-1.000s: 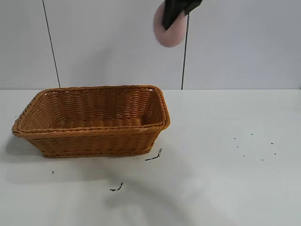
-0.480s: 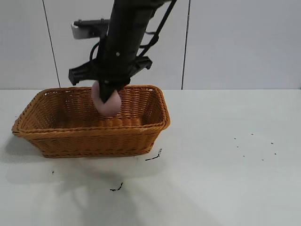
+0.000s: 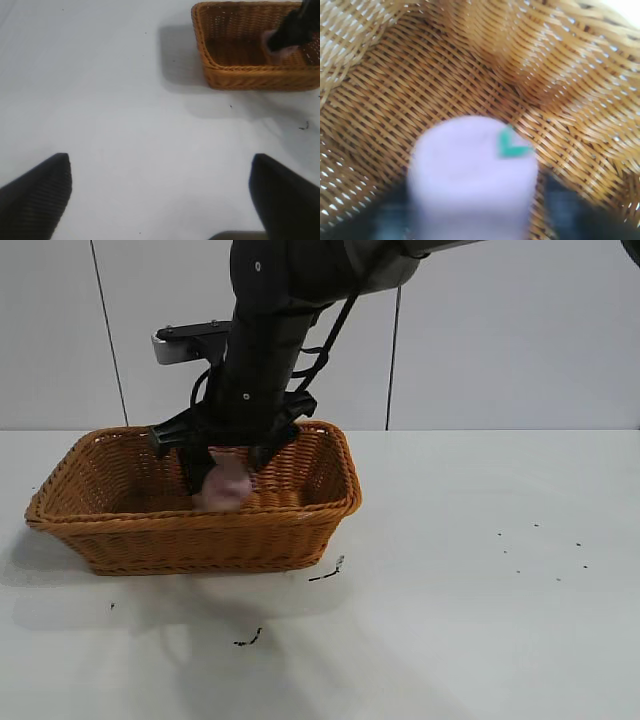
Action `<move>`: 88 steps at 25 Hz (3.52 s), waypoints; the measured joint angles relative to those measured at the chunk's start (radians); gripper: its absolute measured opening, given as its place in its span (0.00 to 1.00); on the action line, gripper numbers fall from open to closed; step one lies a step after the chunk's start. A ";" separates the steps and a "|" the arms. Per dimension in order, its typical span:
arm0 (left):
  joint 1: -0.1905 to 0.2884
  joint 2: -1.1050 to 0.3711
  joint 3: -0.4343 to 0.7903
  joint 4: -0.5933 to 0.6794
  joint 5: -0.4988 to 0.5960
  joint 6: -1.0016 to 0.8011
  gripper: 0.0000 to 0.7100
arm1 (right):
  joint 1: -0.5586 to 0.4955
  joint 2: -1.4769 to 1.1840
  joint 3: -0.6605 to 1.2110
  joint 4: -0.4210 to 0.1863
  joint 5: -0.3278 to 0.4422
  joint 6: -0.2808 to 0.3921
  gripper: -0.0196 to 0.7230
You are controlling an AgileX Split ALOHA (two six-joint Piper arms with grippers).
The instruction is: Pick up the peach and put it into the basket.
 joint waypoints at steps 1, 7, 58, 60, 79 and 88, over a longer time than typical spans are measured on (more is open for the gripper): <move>0.000 0.000 0.000 0.000 0.000 0.000 0.98 | -0.004 -0.008 -0.023 0.000 0.019 0.001 0.95; 0.000 0.000 0.000 0.000 0.000 0.000 0.98 | -0.091 -0.036 -0.146 0.004 0.103 0.015 0.95; 0.000 0.000 0.000 0.000 0.000 0.000 0.98 | -0.636 -1.200 0.861 -0.006 0.371 0.012 0.96; 0.000 0.000 0.000 0.000 0.000 0.000 0.98 | -0.636 -1.350 0.976 -0.003 0.366 0.012 0.96; 0.000 0.000 0.000 0.000 0.000 0.000 0.98 | -0.636 -2.128 1.586 -0.001 0.188 0.019 0.96; 0.000 0.000 0.000 0.000 0.000 0.000 0.98 | -0.636 -2.312 1.586 -0.001 0.188 0.026 0.96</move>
